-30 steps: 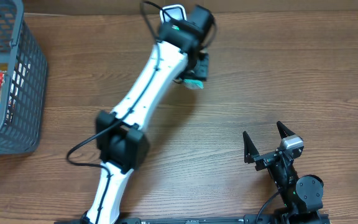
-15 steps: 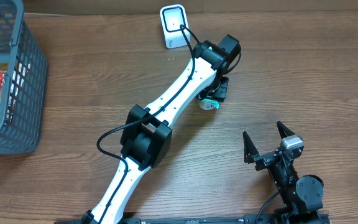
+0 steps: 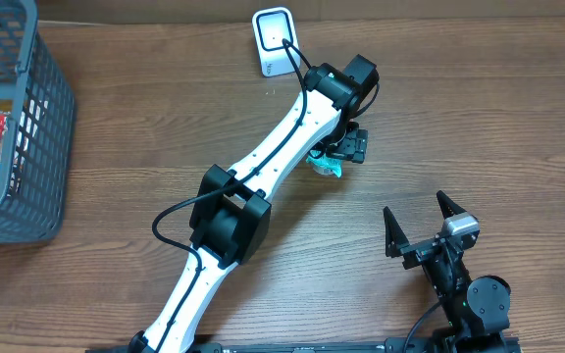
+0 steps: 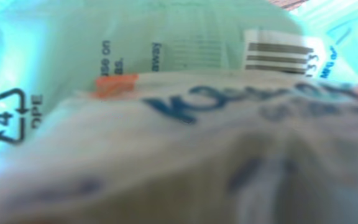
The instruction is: Scan the item barcode
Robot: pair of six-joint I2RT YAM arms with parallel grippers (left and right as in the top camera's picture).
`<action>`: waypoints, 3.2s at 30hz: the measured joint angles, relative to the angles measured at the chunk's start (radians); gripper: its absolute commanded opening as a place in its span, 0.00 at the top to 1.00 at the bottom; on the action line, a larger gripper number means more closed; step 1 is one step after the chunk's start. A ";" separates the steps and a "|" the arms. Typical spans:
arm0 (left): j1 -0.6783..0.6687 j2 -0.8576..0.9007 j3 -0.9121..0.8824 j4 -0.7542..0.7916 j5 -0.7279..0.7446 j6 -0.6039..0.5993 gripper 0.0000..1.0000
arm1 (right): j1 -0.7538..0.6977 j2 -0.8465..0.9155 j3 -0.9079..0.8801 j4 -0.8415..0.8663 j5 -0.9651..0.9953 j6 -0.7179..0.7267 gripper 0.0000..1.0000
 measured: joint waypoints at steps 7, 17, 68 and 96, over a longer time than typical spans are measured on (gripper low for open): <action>0.008 0.000 0.003 0.000 0.000 0.005 0.00 | 0.000 0.000 0.000 0.000 0.000 0.000 0.00; 0.029 -0.078 0.058 0.038 0.000 0.088 0.00 | 0.000 0.000 0.000 0.000 0.000 0.000 0.00; 1.303 -0.256 0.160 -0.035 -0.285 0.557 0.00 | 0.000 0.000 0.000 0.000 0.000 0.000 0.00; 1.312 0.141 0.162 -0.034 -0.264 0.634 0.00 | 0.000 0.000 0.000 0.000 0.000 0.000 0.00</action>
